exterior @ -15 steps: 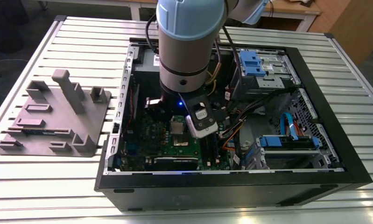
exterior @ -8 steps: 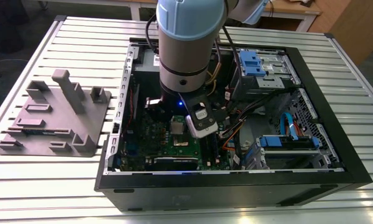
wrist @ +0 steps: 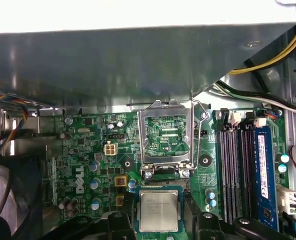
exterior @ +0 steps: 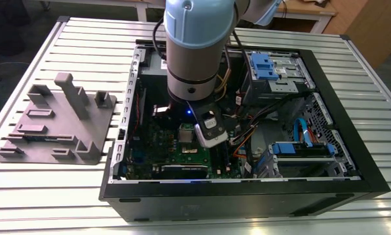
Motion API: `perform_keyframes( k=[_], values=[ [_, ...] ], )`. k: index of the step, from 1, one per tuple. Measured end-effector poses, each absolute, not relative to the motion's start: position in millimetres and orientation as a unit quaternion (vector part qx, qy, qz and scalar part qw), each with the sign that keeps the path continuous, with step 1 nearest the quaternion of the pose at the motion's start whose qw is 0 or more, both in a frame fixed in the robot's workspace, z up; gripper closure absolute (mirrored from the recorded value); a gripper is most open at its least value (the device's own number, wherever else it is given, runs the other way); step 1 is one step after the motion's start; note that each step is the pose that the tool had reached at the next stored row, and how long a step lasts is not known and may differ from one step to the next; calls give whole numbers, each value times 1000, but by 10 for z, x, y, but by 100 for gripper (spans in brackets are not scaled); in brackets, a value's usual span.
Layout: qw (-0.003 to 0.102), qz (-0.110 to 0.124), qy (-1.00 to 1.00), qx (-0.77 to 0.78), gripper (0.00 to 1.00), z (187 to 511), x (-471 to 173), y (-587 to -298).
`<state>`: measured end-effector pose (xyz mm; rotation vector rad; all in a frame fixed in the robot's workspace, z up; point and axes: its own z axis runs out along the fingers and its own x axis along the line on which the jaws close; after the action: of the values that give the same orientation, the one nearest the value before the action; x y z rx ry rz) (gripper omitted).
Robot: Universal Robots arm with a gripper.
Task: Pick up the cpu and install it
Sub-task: 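Place the cpu into insertion slot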
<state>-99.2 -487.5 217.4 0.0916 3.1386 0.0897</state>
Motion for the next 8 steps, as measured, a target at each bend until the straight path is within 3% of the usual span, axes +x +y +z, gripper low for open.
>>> perform_keyframes(
  k=[8],
  values=[
    [0, 30, 999, 29, 53, 2163, -992, -4876]
  ],
)
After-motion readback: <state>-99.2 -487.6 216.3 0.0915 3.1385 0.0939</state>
